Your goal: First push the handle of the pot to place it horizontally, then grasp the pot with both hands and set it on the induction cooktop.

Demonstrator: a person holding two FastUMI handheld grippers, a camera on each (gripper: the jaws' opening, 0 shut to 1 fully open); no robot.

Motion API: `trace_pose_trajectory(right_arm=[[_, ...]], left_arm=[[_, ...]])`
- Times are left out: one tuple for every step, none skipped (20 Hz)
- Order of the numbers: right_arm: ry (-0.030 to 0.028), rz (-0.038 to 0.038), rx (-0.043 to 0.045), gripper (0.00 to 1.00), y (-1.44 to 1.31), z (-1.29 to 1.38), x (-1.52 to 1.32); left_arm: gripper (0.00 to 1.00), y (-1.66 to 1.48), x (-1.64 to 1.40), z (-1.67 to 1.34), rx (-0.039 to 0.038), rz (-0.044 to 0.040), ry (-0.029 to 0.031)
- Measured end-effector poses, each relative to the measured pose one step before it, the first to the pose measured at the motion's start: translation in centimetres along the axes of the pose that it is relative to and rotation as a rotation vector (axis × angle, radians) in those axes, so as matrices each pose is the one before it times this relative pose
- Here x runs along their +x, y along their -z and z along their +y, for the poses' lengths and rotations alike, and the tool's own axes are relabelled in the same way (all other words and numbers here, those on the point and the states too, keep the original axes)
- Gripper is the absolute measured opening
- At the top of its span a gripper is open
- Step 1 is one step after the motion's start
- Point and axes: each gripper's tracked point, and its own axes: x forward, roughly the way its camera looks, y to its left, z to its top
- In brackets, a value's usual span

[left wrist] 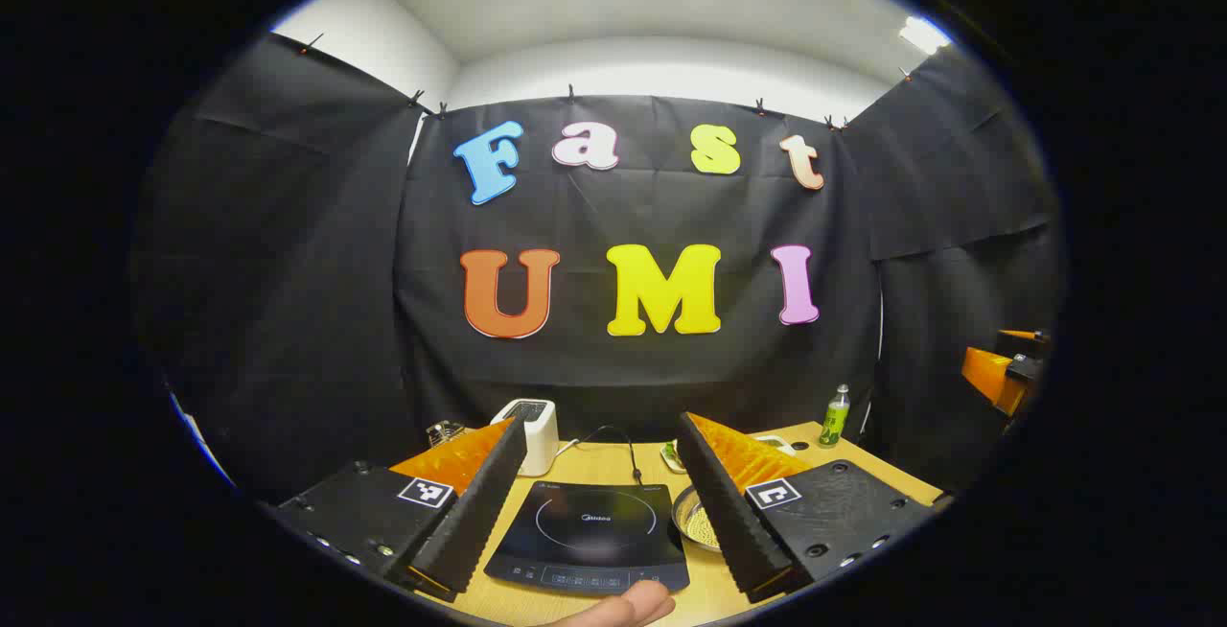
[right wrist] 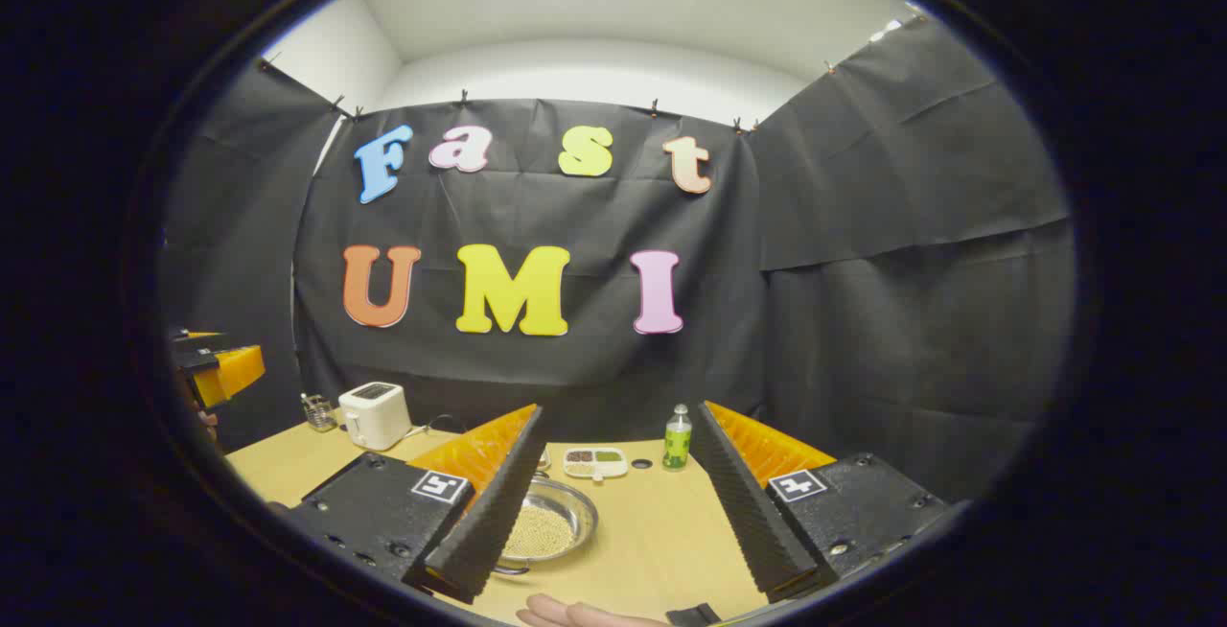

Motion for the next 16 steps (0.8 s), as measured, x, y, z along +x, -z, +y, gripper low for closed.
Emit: trace_pose_trajectory(right_arm=[[0.00056,0.00160,-0.00137,0.96,0.002,-0.156,-0.031],[0.00188,0.00071,-0.00201,0.96,-0.051,-0.261,-0.011],[0.00222,-0.00247,-0.00127,0.96,-0.159,-0.205,0.012],[0.00641,-0.00501,-0.00053,0.96,-0.229,-0.311,0.016],[0.00810,-0.00495,0.00205,0.99,-0.146,-0.376,0.016],[0.00299,-0.00311,0.00403,0.96,-0.193,-0.151,0.062],[0.00099,-0.00002,0.00500,0.96,-0.060,0.012,0.078],[-0.00169,0.00517,0.00137,0.96,0.136,0.006,0.124],[-0.00209,0.00669,-0.00085,0.96,0.044,0.040,0.126],[-0.00479,0.00439,-0.00059,0.99,-0.035,0.064,0.142],[0.00299,0.00581,-0.00429,0.96,-0.047,0.044,0.275],[0.00043,0.01166,-0.00470,0.99,0.124,-0.072,0.266],[-0.01857,0.01372,-0.00244,0.96,0.241,0.498,0.345],[-0.01633,0.01678,-0.00200,0.96,0.155,0.521,0.348],[-0.01957,0.01735,0.00003,0.96,0.348,0.392,0.374],[-0.02097,0.01907,0.00186,0.98,0.149,0.525,0.318]], left_arm=[[0.95,-0.145,0.057,0.141,-0.00724,-0.00048,-0.00017],[0.95,-0.268,-0.116,-0.038,-0.00794,-0.00400,0.00384],[0.95,0.029,-0.069,0.014,-0.00493,-0.00200,0.00318],[0.95,-0.228,-0.064,0.142,-0.00162,-0.00209,0.00090],[0.95,-0.372,-0.250,0.207,-0.00087,-0.00543,-0.00272],[0.95,-0.332,-0.296,0.202,-0.00236,-0.00693,-0.00374],[0.95,-0.318,-0.159,0.183,-0.00347,-0.00546,-0.00043],[0.95,-0.234,-0.037,0.060,-0.00435,-0.00308,0.00268],[0.95,-0.173,-0.046,0.103,-0.00413,-0.00548,0.00140],[0.95,-0.282,-0.061,0.007,-0.00002,-0.00764,0.00034],[0.95,-0.245,-0.226,-0.069,0.00505,-0.00778,0.00004],[0.95,-0.096,-0.119,0.048,0.00540,-0.00225,0.00134],[0.95,0.309,-0.068,-0.290,0.00133,0.00519,0.00939],[0.95,0.278,-0.147,-0.358,-0.00260,0.00441,0.01064],[0.95,0.029,-0.168,-0.366,0.00114,0.00153,0.00915],[0.95,0.305,-0.229,-0.305,0.00746,0.00352,0.00614]])
